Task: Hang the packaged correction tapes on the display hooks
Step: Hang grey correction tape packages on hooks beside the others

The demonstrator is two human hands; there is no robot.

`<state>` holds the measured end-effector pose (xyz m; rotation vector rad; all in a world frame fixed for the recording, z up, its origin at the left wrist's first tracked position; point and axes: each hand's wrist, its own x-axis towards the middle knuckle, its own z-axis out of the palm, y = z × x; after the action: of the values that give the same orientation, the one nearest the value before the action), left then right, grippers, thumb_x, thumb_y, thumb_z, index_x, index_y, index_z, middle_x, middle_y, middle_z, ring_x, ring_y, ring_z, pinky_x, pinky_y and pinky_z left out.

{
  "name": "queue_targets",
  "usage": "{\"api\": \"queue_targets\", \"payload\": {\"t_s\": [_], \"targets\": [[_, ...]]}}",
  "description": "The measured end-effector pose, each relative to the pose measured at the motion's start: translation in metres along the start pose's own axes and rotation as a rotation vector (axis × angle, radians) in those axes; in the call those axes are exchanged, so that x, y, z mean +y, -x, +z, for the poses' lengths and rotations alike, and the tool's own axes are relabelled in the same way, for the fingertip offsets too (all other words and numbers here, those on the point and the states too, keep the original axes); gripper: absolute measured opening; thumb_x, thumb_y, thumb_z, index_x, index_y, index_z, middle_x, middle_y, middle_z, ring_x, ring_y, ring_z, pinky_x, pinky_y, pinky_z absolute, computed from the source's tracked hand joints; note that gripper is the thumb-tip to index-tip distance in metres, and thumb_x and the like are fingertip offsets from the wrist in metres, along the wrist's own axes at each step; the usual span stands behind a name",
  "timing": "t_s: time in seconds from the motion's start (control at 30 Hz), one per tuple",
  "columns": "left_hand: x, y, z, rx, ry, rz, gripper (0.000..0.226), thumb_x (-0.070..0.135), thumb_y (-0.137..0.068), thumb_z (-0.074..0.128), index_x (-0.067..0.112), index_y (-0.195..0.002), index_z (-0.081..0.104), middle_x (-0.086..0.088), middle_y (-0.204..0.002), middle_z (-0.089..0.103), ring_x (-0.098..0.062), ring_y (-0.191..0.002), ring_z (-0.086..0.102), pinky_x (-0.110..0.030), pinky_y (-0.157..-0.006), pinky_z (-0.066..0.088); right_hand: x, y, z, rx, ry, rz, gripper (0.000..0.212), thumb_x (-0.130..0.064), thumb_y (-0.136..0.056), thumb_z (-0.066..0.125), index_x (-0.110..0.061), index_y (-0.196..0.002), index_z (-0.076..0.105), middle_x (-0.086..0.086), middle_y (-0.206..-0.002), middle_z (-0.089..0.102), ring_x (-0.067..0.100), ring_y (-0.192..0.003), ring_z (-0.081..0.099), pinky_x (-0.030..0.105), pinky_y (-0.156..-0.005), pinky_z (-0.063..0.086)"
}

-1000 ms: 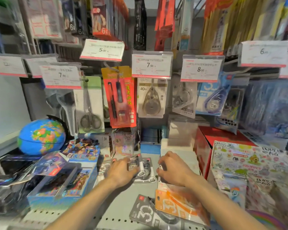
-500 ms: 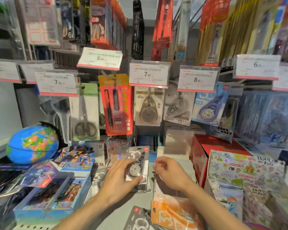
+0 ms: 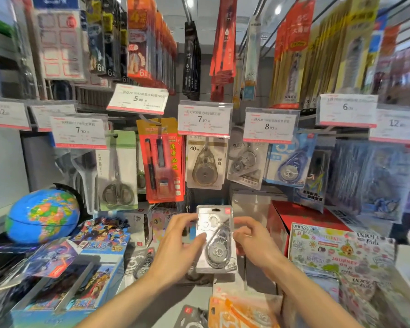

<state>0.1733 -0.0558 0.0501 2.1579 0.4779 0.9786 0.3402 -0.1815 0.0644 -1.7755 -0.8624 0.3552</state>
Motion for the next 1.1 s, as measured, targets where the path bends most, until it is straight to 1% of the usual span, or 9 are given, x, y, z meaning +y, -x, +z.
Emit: {"api": "queue_targets", "payload": {"t_s": [0.07, 0.17, 0.3, 0.37, 0.47, 0.67, 0.83, 0.93, 1.1], "targets": [[0.006, -0.010, 0.002, 0.013, 0.103, -0.074, 0.046, 0.032, -0.096, 0.065, 0.041, -0.136, 0.044, 0.017, -0.128, 0.057, 0.012, -0.099, 0.061, -0.008, -0.081, 0.047, -0.005, 0.004, -0.007, 0.000, 0.044, -0.050, 0.034, -0.004, -0.093, 0.051, -0.026, -0.118, 0.058, -0.003, -0.065, 0.059, 0.013, -0.064, 0.056, 0.042, -0.076, 0.056], [0.014, -0.017, 0.005, -0.036, 0.239, -0.171, 0.050, 0.026, -0.097, 0.065, 0.034, -0.141, 0.040, 0.007, -0.099, 0.071, -0.007, -0.075, 0.070, -0.028, -0.076, 0.059, -0.014, 0.015, -0.017, 0.021, 0.112, -0.129, 0.035, -0.005, -0.095, 0.049, -0.027, -0.121, 0.058, -0.005, -0.068, 0.058, 0.005, -0.059, 0.053, 0.021, -0.062, 0.049], [0.028, -0.020, 0.007, -0.075, 0.337, -0.184, 0.043, 0.021, -0.098, 0.065, 0.026, -0.135, 0.044, -0.015, -0.079, 0.060, -0.016, -0.071, 0.064, -0.036, -0.072, 0.060, -0.031, 0.036, -0.027, 0.026, 0.134, -0.215, 0.041, -0.013, -0.100, 0.044, -0.037, -0.134, 0.047, -0.009, -0.091, 0.067, 0.001, -0.060, 0.058, 0.013, -0.057, 0.046], [0.039, -0.022, 0.007, -0.071, 0.369, -0.175, 0.040, 0.019, -0.098, 0.065, 0.025, -0.132, 0.045, -0.013, -0.077, 0.052, -0.018, -0.072, 0.061, -0.036, -0.069, 0.060, -0.039, 0.046, -0.031, -0.038, 0.134, -0.256, 0.052, -0.017, -0.099, 0.048, -0.044, -0.141, 0.034, -0.013, -0.119, 0.063, -0.007, -0.079, 0.059, 0.009, -0.070, 0.044], [0.061, -0.025, 0.006, -0.067, 0.402, -0.133, 0.038, 0.017, -0.097, 0.065, 0.024, -0.129, 0.046, -0.013, -0.075, 0.053, -0.016, -0.073, 0.061, -0.030, -0.063, 0.061, -0.042, 0.054, -0.037, -0.067, 0.314, -0.306, 0.081, -0.039, -0.089, 0.064, -0.047, -0.152, 0.014, -0.027, -0.147, 0.032, -0.008, -0.126, 0.038, 0.023, -0.106, 0.034], [0.099, -0.036, 0.005, -0.096, 0.436, -0.064, 0.036, 0.020, -0.096, 0.066, 0.027, -0.127, 0.048, -0.006, -0.080, 0.069, -0.028, -0.077, 0.071, -0.046, -0.074, 0.064, -0.043, 0.052, -0.051, 0.072, 0.286, -0.413, 0.108, -0.051, -0.072, 0.078, -0.051, -0.152, 0.006, -0.026, -0.153, 0.026, -0.009, -0.135, 0.031, 0.026, -0.112, 0.033], [0.112, -0.043, -0.006, 0.058, -0.222, 0.348, 0.050, 0.035, -0.098, 0.060, 0.031, -0.143, 0.041, 0.013, -0.107, 0.063, -0.004, -0.083, 0.062, -0.027, -0.074, 0.054, -0.050, 0.056, -0.076, 0.209, 0.317, -0.457, 0.101, -0.044, -0.079, 0.076, -0.045, -0.153, 0.006, -0.026, -0.154, 0.020, -0.009, -0.137, 0.025, 0.022, -0.112, 0.027], [0.121, -0.052, -0.025, 0.205, -0.644, 0.707, 0.051, 0.033, -0.094, 0.066, 0.017, -0.139, 0.051, 0.001, -0.120, 0.060, -0.015, -0.100, 0.061, -0.026, -0.069, 0.054, -0.052, 0.053, -0.092, 0.335, 0.369, -0.463, 0.100, -0.040, -0.079, 0.078, -0.034, -0.154, 0.012, -0.015, -0.155, 0.028, 0.004, -0.140, 0.031, 0.022, -0.110, 0.028], [0.147, -0.079, -0.043, 0.354, -0.916, 1.036, 0.044, 0.024, -0.083, 0.076, 0.006, -0.121, 0.064, -0.016, -0.122, 0.064, -0.028, -0.101, 0.061, -0.038, -0.077, 0.055, -0.056, 0.049, -0.109, 0.409, 0.409, -0.477, 0.099, -0.037, -0.080, 0.079, -0.029, -0.154, 0.014, -0.008, -0.155, 0.027, 0.010, -0.141, 0.031, 0.029, -0.113, 0.031]]}}
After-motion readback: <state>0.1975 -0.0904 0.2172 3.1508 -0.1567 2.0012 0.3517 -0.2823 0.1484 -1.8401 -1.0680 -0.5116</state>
